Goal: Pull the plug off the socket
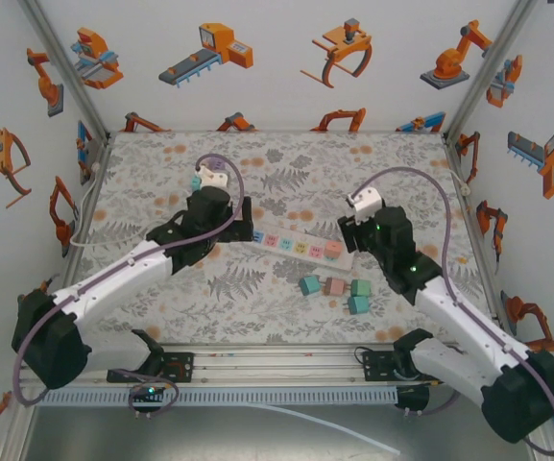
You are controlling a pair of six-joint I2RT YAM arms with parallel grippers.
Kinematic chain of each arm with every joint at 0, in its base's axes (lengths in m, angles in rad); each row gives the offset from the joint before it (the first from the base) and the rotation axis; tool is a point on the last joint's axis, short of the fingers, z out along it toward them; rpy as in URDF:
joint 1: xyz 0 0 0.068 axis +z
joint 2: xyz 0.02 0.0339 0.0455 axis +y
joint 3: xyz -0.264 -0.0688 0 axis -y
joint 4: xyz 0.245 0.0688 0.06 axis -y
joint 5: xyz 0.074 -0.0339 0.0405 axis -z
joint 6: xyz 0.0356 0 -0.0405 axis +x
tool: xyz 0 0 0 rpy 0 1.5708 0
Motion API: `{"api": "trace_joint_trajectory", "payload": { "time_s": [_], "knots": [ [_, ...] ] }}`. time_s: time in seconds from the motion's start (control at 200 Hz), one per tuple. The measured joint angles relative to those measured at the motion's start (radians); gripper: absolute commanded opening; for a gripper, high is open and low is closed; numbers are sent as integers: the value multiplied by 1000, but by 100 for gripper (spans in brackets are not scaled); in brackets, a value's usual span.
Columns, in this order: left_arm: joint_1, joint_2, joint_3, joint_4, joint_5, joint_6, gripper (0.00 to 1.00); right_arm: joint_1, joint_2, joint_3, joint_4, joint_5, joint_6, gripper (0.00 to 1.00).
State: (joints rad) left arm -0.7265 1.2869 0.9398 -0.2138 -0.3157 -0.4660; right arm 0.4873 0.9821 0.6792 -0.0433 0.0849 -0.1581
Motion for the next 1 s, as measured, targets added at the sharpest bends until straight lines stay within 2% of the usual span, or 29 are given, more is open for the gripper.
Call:
{"api": "trace_joint_trajectory", "payload": {
  "time_s": [0.14,0.37,0.586,0.816,0.996],
  "knots": [
    [57,90,41,-19,86,-79,99,0,141,146,-102,-88,-50,61],
    [100,255,143,-42,227,-144,98,0,316,260,-272,-205,-82,62],
    [113,372,189,-47,277,-174,95,0,467,348,-381,-249,-86,64],
    [119,463,228,-45,301,-174,81,0,548,355,-426,-252,-112,64],
    [119,510,231,-44,325,-174,71,19,576,355,-432,-212,-161,55]
  ]
}}
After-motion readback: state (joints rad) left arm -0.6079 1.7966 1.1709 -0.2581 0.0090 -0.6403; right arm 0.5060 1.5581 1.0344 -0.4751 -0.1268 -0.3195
